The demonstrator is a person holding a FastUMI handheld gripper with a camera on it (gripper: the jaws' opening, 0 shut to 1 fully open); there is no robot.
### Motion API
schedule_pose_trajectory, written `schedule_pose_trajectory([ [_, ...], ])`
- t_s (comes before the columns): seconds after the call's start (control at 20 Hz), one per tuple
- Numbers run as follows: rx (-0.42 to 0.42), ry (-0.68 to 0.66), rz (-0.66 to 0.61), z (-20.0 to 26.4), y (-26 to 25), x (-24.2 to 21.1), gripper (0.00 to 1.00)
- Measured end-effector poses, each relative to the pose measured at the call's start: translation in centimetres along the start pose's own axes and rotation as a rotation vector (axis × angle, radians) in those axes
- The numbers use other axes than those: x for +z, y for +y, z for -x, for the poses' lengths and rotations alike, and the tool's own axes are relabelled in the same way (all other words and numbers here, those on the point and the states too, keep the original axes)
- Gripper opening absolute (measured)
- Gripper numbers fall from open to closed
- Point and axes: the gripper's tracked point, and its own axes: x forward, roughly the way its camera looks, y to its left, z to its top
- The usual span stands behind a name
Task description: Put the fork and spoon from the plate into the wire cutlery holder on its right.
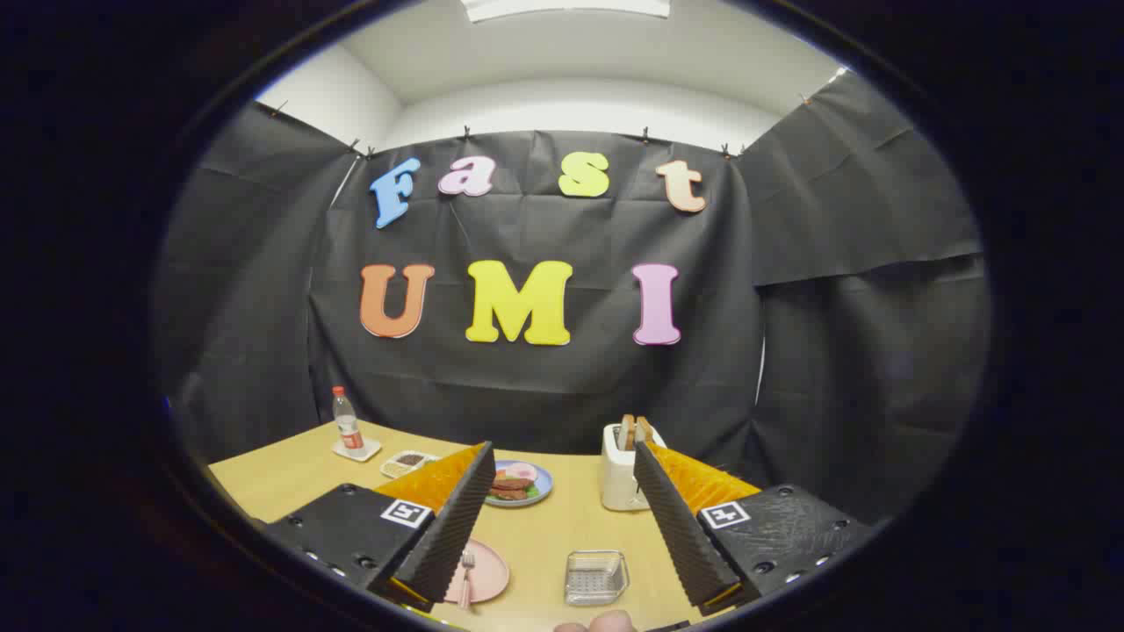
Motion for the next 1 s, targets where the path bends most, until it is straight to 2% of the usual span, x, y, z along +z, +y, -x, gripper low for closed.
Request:
schedule_pose_trajectory([
  [1.0, 0.058, 0.024, -0.016, 0.7, 1.7, -1.5, 0.95],
])
